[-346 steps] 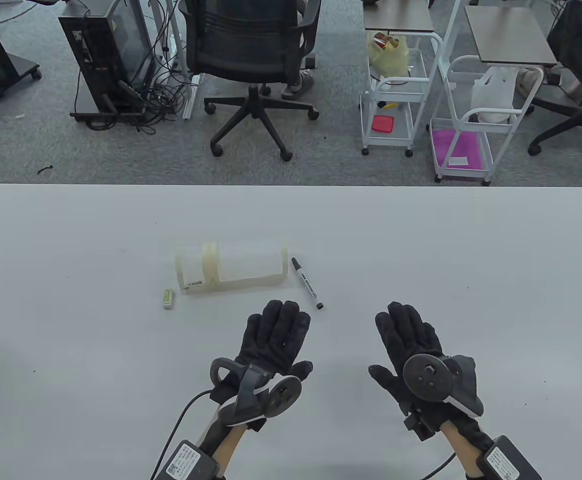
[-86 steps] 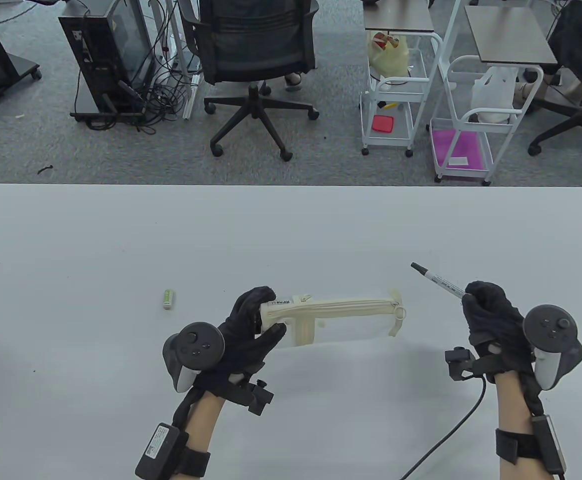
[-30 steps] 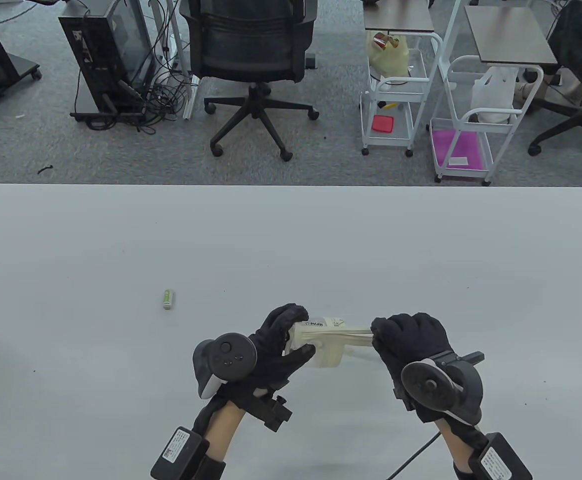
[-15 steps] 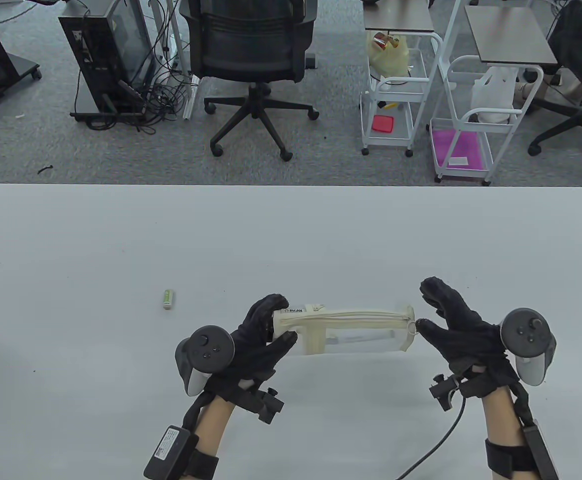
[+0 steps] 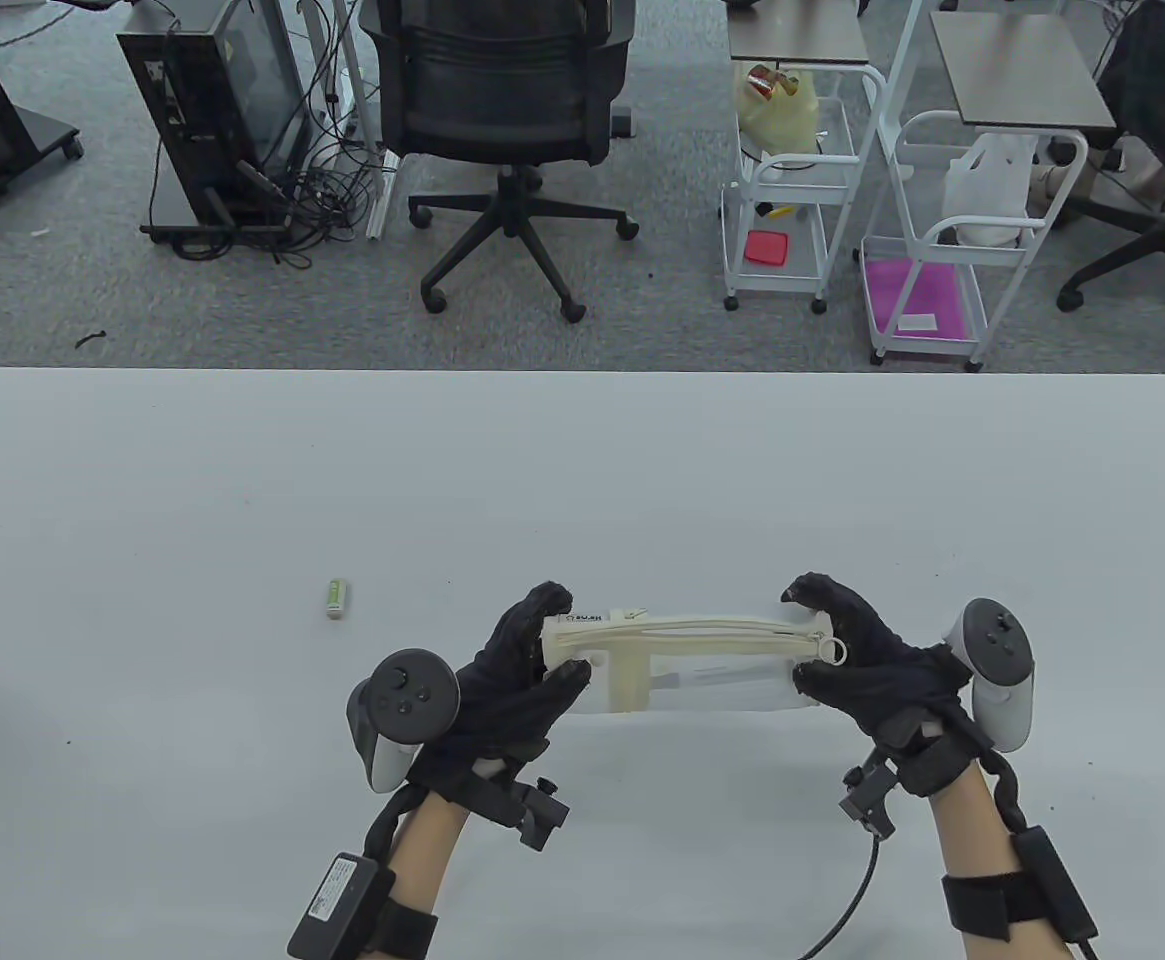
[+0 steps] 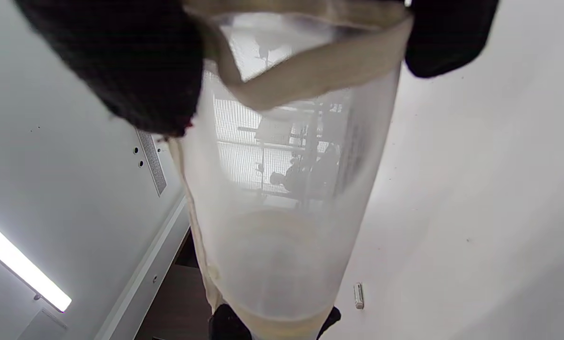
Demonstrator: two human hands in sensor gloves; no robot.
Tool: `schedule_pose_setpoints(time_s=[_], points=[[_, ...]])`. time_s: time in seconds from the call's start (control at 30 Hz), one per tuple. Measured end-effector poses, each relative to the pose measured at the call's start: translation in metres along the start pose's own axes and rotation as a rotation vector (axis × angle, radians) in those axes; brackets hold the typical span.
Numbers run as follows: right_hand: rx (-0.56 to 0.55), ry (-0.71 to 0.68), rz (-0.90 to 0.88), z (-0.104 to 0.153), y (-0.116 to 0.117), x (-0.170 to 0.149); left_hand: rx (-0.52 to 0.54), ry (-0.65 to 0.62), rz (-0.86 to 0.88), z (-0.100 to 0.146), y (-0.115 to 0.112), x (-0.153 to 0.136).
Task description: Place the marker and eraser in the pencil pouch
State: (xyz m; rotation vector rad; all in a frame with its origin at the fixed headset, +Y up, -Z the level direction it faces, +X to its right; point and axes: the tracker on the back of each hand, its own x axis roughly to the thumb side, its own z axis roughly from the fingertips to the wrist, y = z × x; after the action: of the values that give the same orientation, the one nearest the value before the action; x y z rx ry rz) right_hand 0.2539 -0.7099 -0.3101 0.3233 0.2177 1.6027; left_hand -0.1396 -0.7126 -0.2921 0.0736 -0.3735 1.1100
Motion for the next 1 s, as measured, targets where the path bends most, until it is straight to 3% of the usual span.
schedule_pose_setpoints(time_s=[0.13,0.33,0.5,0.63,0.73,0.83,1.0], points=[[-0.055,-0.020,0.010,0.002,-0.004,0.002,-0.092,0.014,-0.107,-0.003,0.010,0.008],[-0.128,-0.023,0.000,0.005,-0.013,0.003,0.123,0.057,-0.405,0.001,0.059,0.009],[-0.131,-0.015,-0.006,0.006,-0.015,0.002,0.248,0.321,-0.553,-0.015,0.101,-0.031],[-0.128,-0.015,0.000,0.006,-0.016,0.002,0.184,0.591,-0.800,-0.030,0.117,-0.069],[-0.124,-0.010,0.008,0.005,-0.016,0.002,0.145,0.761,-0.899,-0.037,0.125,-0.094],[-0.121,-0.003,0.017,0.005,-0.017,0.002,0.126,0.891,-0.843,-0.038,0.129,-0.115],[-0.118,0.005,0.009,0.005,-0.017,0.000,0.146,0.961,-0.947,-0.042,0.123,-0.134]])
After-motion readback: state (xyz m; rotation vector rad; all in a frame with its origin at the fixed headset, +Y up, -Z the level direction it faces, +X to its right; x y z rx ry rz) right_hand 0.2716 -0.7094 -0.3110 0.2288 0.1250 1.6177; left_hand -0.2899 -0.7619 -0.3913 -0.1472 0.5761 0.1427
